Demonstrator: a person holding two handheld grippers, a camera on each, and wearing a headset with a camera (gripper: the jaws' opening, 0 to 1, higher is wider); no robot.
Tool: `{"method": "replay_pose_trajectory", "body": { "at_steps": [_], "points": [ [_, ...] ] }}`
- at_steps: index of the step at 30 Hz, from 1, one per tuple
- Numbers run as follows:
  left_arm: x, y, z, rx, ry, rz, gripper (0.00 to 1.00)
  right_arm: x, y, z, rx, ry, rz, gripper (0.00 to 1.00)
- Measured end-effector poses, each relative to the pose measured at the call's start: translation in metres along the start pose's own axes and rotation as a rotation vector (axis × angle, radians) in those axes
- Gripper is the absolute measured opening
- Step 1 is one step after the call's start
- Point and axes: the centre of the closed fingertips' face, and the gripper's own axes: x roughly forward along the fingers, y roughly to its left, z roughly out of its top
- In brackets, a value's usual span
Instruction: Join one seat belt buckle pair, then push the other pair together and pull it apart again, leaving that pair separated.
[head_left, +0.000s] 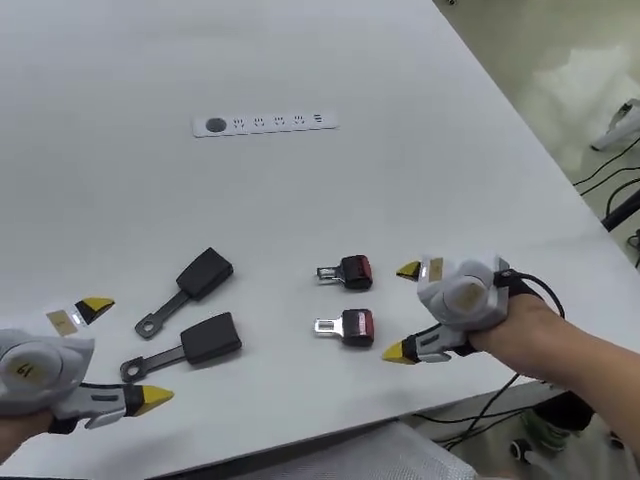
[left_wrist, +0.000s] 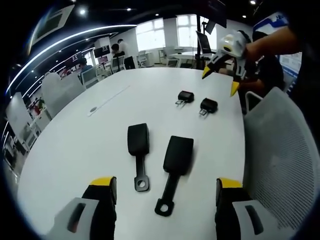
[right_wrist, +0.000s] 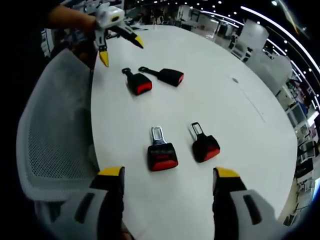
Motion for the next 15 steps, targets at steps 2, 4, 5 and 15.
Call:
{"method": "replay_pose_trajectory", "body": {
  "at_steps": [2,4,5,15],
  "points": [
    [0.005,-0.001,0.003,0.007,0.001,-0.018,0.79,0.002,0.0,0.003,-0.005,-0.008,0.008,0.7],
    [0.011,-0.002,0.007,0.022,-0.001,-0.029,0.75,0.006,0.002,0.005,-0.005,-0.007,0.027,0.67],
    [0.012,-0.003,0.008,0.024,-0.001,-0.03,0.74,0.007,0.003,0.005,-0.004,-0.008,0.032,0.64],
    [0.046,-0.019,0.006,0.063,0.047,-0.106,0.59,0.03,0.014,0.005,-0.059,0.029,0.103,0.5]
  ]
}}
